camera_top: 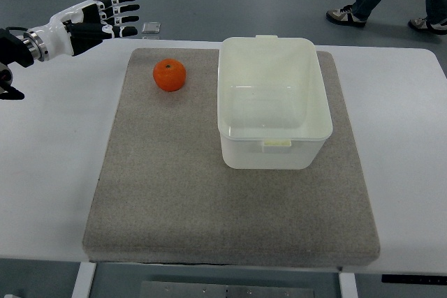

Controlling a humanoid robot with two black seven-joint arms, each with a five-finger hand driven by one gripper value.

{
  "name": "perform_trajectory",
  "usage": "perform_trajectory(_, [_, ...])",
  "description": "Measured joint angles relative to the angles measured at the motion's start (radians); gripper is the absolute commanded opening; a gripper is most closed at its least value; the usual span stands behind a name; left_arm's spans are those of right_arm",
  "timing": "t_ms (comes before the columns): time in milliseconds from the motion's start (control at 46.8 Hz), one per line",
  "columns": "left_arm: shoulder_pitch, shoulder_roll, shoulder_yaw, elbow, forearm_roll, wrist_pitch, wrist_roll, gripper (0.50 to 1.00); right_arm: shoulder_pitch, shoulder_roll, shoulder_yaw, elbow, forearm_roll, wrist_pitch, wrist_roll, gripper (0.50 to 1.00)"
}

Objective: Put orange in box with left hand
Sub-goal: 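Reach the left hand down to the orange and close fingers around it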

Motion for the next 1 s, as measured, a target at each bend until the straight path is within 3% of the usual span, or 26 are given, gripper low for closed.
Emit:
perform_trajectory(342, [-0.052,-0.001,0.021,-0.058,0.398,0.01,-0.029,0.964,0.0,0.0,0.0,-0.001,0.0,0.0,0.0,0.926])
perform_trajectory(449, [-0.073,0.0,0.049,-0.076,0.51,0.075,-0.043,0.964,0.0,0.0,0.0,0.0,0.0,0.0,0.0,0.926])
perform_trajectory(684, [-0.109,-0.029,0.156,-0.137,0.79,0.293,-0.068,0.969,0.0,0.0,0.0,0.0,0.0,0.0,0.0,0.926])
perform_trajectory(1004, [-0.153,-0.089,0.292,-0.127,0.917,0.341,-0.07,0.966,0.0,0.0,0.0,0.0,0.0,0.0,0.0,0.926])
